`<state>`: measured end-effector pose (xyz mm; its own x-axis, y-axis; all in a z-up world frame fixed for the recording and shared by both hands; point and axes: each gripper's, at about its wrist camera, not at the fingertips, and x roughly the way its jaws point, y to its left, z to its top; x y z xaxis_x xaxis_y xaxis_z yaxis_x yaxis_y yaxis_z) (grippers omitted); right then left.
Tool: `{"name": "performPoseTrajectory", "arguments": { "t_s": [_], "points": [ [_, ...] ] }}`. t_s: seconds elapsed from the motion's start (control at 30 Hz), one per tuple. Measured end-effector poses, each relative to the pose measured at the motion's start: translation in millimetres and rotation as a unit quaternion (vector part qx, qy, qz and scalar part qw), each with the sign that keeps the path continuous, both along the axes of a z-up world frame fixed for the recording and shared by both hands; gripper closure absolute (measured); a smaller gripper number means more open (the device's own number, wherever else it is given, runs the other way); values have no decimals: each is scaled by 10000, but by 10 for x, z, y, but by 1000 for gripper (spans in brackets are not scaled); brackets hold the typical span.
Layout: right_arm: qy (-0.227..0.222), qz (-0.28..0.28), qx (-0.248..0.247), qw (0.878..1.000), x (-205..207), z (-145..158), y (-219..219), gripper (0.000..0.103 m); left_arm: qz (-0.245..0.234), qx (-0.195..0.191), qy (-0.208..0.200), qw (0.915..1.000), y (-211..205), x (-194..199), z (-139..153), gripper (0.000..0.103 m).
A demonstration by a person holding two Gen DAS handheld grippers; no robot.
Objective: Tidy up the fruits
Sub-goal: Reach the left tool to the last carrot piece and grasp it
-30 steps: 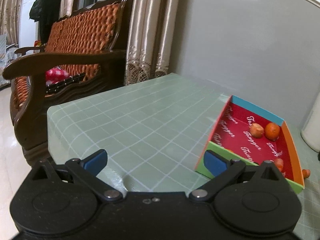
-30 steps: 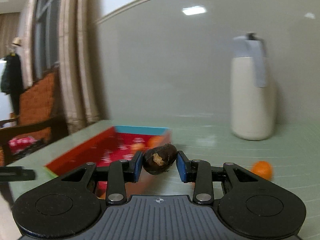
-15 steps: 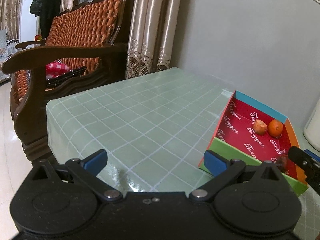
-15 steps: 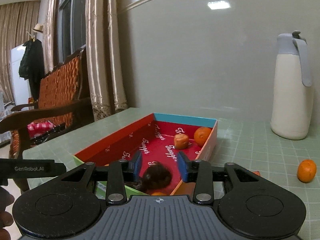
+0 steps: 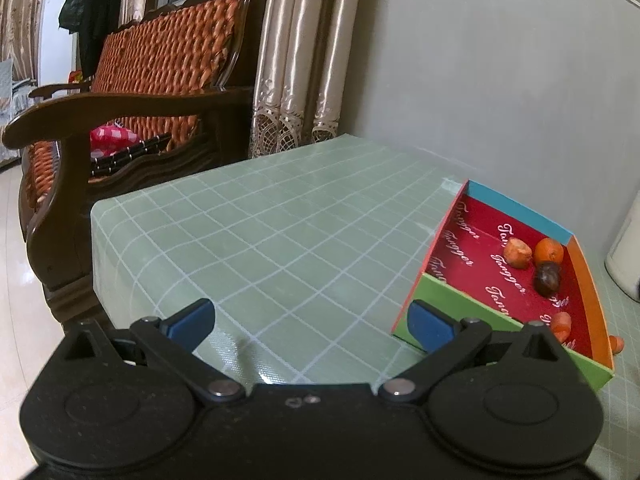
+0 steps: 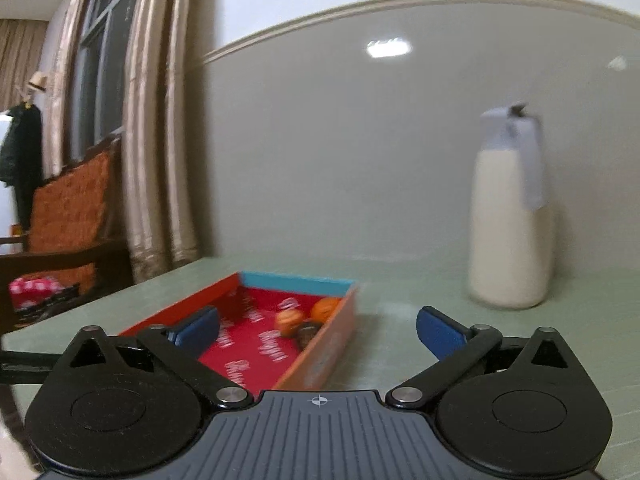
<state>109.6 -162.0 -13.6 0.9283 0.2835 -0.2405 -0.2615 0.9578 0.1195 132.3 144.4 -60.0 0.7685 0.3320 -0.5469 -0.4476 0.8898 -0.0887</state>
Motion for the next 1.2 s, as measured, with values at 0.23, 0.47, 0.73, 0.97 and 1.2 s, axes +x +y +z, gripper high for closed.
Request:
{"name": "performPoseTrajectory", "arguments": {
  "t_s": [0.23,0.47,0.73,0.97,1.2],
  "points": [
    [-215,-970,-401,9942,-62,16,-305,0,-248,283,-134,9992,-201,5,25,6],
    [-10,-2244,-505,9732,-42,-21,-780,0,-701,536,-296,9957,-538,41,35,6],
    [227,-3213,-237,9464,-102,-48,-1317,0,-1567,867,-417,9830,-1078,102,90,6],
    [262,-3736,-162,9271,-221,-59,-1659,0,-2335,968,-464,9664,-1648,221,129,6],
    [321,-4117,-204,9105,-304,-83,-1939,0,-2819,1059,-352,9529,-2117,352,40,6]
  ]
}}
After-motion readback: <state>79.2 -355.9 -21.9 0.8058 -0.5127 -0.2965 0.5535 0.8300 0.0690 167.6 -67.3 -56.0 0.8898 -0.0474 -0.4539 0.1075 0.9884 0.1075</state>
